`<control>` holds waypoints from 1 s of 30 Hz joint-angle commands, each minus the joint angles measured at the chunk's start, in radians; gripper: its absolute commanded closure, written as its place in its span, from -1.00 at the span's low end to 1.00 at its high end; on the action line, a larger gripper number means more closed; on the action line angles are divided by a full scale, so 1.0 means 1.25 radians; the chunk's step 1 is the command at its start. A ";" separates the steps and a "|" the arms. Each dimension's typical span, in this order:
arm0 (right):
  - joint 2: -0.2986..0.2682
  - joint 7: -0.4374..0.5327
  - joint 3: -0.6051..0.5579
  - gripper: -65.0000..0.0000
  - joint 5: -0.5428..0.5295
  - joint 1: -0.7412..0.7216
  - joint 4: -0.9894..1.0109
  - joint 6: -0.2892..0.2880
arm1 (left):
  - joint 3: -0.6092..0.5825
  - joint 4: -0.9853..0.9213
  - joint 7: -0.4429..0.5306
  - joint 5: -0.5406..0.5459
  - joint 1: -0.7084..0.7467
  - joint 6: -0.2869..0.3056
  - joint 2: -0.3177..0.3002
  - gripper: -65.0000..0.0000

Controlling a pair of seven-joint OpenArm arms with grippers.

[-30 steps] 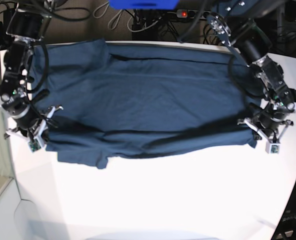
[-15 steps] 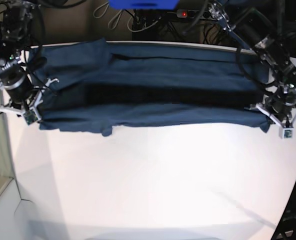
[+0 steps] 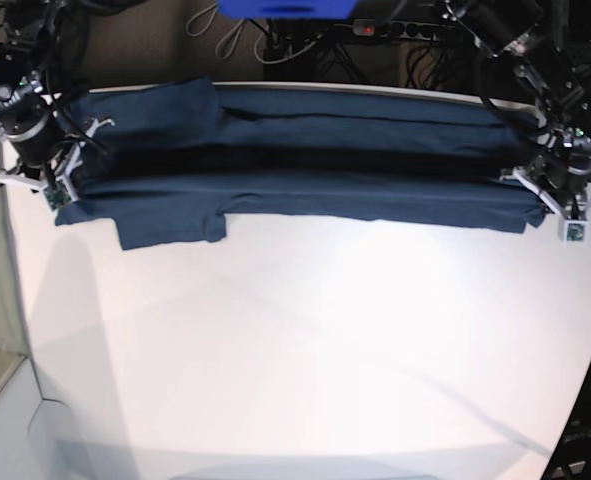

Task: Layout the t-shirt on the table in an organized manner, then fold the t-shirt properly
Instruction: 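Lift the hem with both grippers and fold it over toward the collar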

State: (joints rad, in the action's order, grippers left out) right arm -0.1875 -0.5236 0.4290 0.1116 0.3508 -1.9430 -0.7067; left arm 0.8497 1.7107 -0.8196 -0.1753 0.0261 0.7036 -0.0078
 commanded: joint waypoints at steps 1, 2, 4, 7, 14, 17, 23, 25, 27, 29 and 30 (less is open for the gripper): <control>-0.009 0.016 0.004 1.00 -0.005 0.004 -0.012 0.007 | 0.003 0.012 0.013 0.005 -0.003 -0.004 -0.010 1.00; -0.009 0.016 0.004 1.00 -0.006 0.007 -0.012 0.007 | 0.005 0.012 0.014 0.005 0.003 -0.004 -0.010 1.00; -0.009 0.016 0.002 1.00 -0.006 0.017 -0.014 0.007 | 0.005 0.012 0.014 0.005 0.010 -0.004 -0.010 1.00; -0.013 0.016 -0.009 1.00 -0.006 0.037 -0.014 0.007 | 0.007 0.012 0.014 0.002 0.013 -0.004 -0.012 1.00; -0.008 0.016 -0.015 1.00 -0.006 0.089 -0.052 0.007 | 0.007 0.012 0.013 0.002 0.013 -0.004 -0.013 1.00; -0.009 0.016 -0.015 1.00 -0.005 0.099 -0.053 0.007 | 0.007 0.012 0.013 0.002 0.013 -0.004 -0.013 1.00; -0.010 0.016 -0.019 1.00 -0.005 0.120 -0.047 0.007 | 0.007 0.010 0.013 -0.003 0.025 -0.004 -0.016 1.00; -0.010 0.016 -0.019 1.00 -0.005 0.123 -0.046 0.007 | 0.005 0.010 0.013 0.003 0.044 -0.004 -0.018 1.00; -0.010 0.016 -0.020 1.00 -0.004 0.123 -0.046 0.007 | 0.005 0.008 0.013 0.003 0.048 -0.004 -0.018 1.00; -0.013 0.011 -0.027 1.00 -0.002 0.124 -0.037 0.007 | 0.002 -0.017 0.013 0.002 0.051 -0.004 -0.018 1.00; -0.015 0.009 -0.037 1.00 -0.002 0.124 -0.031 0.007 | 0.003 -0.034 0.013 0.000 0.051 -0.004 -0.018 1.00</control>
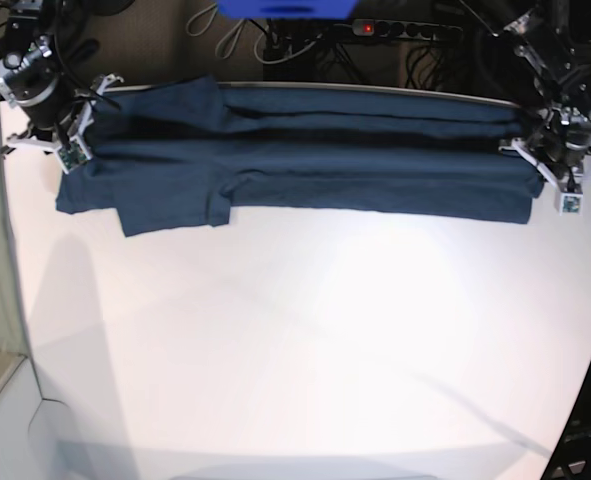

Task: Layout the t-shirt on the table in an organized manner, then fold the t-shirt properly
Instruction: 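Lift the hem with both grippers and fold it over toward the collar, then adjust the folded strip's ends with both grippers, tucking the sleeve in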

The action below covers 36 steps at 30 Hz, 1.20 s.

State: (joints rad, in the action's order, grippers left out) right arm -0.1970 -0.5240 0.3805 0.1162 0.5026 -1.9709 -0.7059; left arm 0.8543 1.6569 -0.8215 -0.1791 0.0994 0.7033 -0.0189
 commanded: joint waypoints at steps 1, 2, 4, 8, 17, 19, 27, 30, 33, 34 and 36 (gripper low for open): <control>-0.010 0.009 -0.003 1.00 -0.004 0.004 -0.001 0.006 | 0.001 -0.007 0.015 0.004 -0.008 -0.004 -0.009 1.00; -0.015 0.009 -0.008 1.00 -0.004 0.010 0.005 0.006 | 0.002 -0.021 0.015 0.003 -0.008 -0.004 -0.009 1.00; -0.022 0.010 -0.012 0.99 -0.004 0.026 0.009 0.006 | 0.002 -0.046 0.015 0.003 -0.008 -0.004 -0.009 0.99; -0.049 0.009 -0.051 0.69 -0.004 0.048 0.005 0.006 | -0.003 -0.070 0.015 -0.001 -0.008 -0.004 -0.009 0.76; -0.131 0.007 -0.024 -0.16 -0.009 0.063 -0.006 0.006 | 0.003 -0.070 0.015 -0.001 -0.008 -0.004 -0.009 0.28; -0.133 0.007 0.017 -0.18 -0.009 0.055 -0.006 0.006 | 0.003 -0.067 0.015 -0.001 -0.008 -0.004 -0.009 0.27; -0.097 -0.064 0.024 -0.19 -0.005 -0.087 -0.004 0.006 | 0.005 -0.061 0.015 0.006 0.019 -0.004 -0.008 0.27; -0.074 -0.147 -0.021 -0.19 -0.004 -0.194 0.002 0.006 | 0.005 -0.069 0.015 0.006 0.021 -0.004 -0.005 0.27; -0.050 -0.231 -0.079 -0.19 -0.004 -0.279 0.031 0.006 | 0.005 -0.069 0.015 0.006 0.021 -0.004 -0.004 0.27; -0.039 -0.250 -0.094 -0.19 -0.004 -0.303 0.047 0.006 | 0.005 -0.069 0.015 0.006 0.021 -0.004 -0.004 0.27; -0.017 -0.266 -0.106 -0.19 -0.003 -0.354 0.103 0.006 | 0.005 -0.064 0.015 0.004 0.021 -0.004 -0.003 0.27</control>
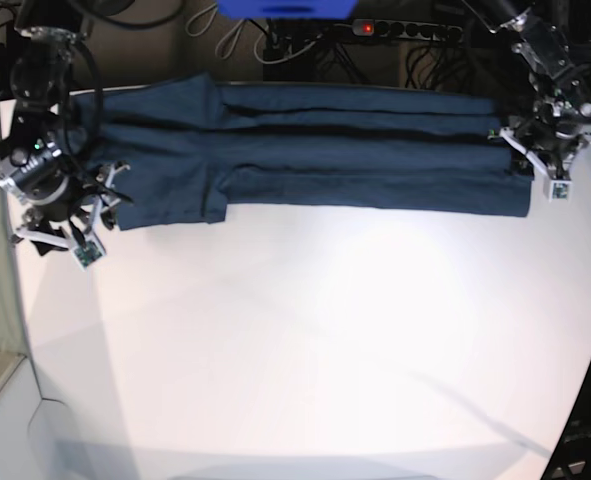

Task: Layout the t-shirt on the table in an organized manner, then fold the t-shirt properly
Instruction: 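Adjust the folded strip's ends with both grippers, tucking the sleeve in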

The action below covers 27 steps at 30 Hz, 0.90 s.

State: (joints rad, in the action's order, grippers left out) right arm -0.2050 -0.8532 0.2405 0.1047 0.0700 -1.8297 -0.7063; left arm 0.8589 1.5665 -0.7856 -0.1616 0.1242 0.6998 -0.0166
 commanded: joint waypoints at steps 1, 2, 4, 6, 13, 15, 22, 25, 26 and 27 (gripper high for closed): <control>0.000 -0.004 0.006 -0.19 0.006 -0.027 0.023 0.007 | 0.001 0.009 -0.014 -0.011 0.001 -0.001 -0.005 0.27; 0.008 -0.001 0.005 -0.19 0.006 -0.044 0.060 0.007 | 0.001 0.009 -0.014 -0.011 0.001 -0.001 -0.005 0.27; 0.015 0.001 0.005 -0.18 0.006 -0.071 0.133 0.007 | 0.001 0.008 -0.014 -0.013 0.001 -0.001 -0.005 0.27; 0.015 0.003 0.005 -0.18 0.006 -0.087 0.188 0.007 | 0.001 0.008 -0.014 -0.013 0.003 -0.001 -0.005 0.27; 0.011 0.067 0.005 -0.18 0.006 -0.108 0.296 0.007 | 0.001 0.004 -0.014 -0.011 0.012 -0.001 -0.003 0.27; 0.011 0.071 0.005 -0.11 0.006 -0.108 0.312 0.007 | 0.001 0.003 -0.014 -0.011 0.012 -0.001 -0.003 0.27; 0.015 0.071 0.001 0.82 0.006 -0.107 0.333 0.007 | 0.001 0.003 -0.014 -0.011 0.012 -0.001 -0.003 0.27; 0.014 0.069 0.000 1.00 0.006 -0.104 0.327 0.007 | 0.001 0.003 -0.014 -0.010 0.012 -0.001 -0.003 0.27; 0.011 0.069 0.000 0.99 0.006 -0.104 0.319 0.007 | 0.001 0.003 -0.014 -0.010 0.012 -0.001 -0.003 0.27; 0.011 0.068 0.001 0.99 0.006 -0.103 0.304 0.007 | 0.001 0.003 -0.014 -0.010 0.012 -0.001 -0.003 0.27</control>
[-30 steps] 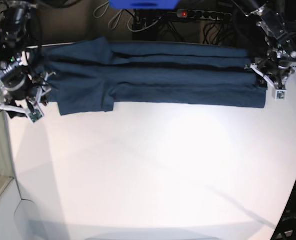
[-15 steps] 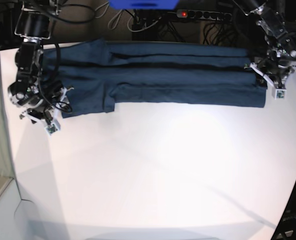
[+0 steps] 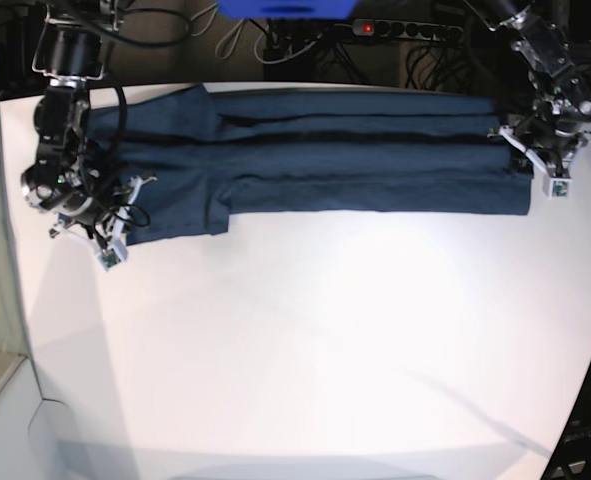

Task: Layout the t-shirt on the table in an organized manner, then fold the t-shirt properly
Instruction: 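Adjust the folded strip's ends with both grippers, tucking the sleeve in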

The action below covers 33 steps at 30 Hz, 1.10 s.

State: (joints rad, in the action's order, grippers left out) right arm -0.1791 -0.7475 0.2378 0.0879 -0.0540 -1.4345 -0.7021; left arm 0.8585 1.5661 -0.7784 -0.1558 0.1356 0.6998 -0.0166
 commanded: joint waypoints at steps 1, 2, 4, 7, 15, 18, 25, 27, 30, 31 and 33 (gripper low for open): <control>-0.010 -0.018 0.003 0.99 0.020 -0.003 -0.028 0.003 | 0.001 0.003 -0.020 -0.015 0.003 -0.001 -0.003 0.27; -0.010 -0.019 0.006 0.99 0.020 -0.003 -0.045 0.003 | 0.000 0.003 -0.020 -0.015 0.003 -0.001 -0.003 0.27; -0.010 -0.020 0.006 1.00 0.020 0.011 -0.087 0.003 | 0.000 0.003 -0.020 -0.013 0.003 -0.001 -0.003 0.27; -0.010 -0.021 0.006 1.00 0.019 0.039 -0.170 0.003 | 0.000 0.003 -0.020 -0.013 0.003 -0.001 -0.003 0.27; -0.005 -0.099 0.008 1.00 0.015 0.125 -0.337 0.003 | -0.001 0.003 -0.020 -0.013 0.001 -0.001 -0.003 0.27; -0.007 -0.102 0.009 1.00 0.015 0.175 -0.386 0.003 | 0.000 0.003 -0.020 -0.013 0.001 -0.001 -0.003 0.27; -0.008 -0.100 0.009 1.00 0.017 0.239 -0.397 0.003 | 0.000 0.003 -0.020 -0.013 0.000 -0.001 -0.006 0.27; -0.010 -0.099 0.009 1.00 0.017 0.240 -0.382 0.003 | 0.000 0.003 -0.020 -0.013 0.001 -0.001 -0.007 0.27; -0.010 -0.096 0.029 1.00 0.015 0.239 -0.355 0.003 | 0.001 0.003 -0.019 -0.012 0.001 -0.001 -0.009 0.27; -0.007 -0.088 0.047 1.00 0.015 0.239 -0.353 0.003 | 0.001 0.003 -0.019 -0.012 0.001 -0.001 -0.009 0.27; -0.006 -0.063 0.075 1.00 0.015 0.240 -0.353 0.003 | 0.001 0.003 -0.019 -0.012 0.001 -0.001 -0.009 0.27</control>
State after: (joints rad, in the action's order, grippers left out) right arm -0.1761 -0.8391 0.3302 0.1059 0.2508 -1.8576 -0.7025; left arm 0.8577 1.5658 -0.7795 -0.1551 0.1352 0.6998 -0.0196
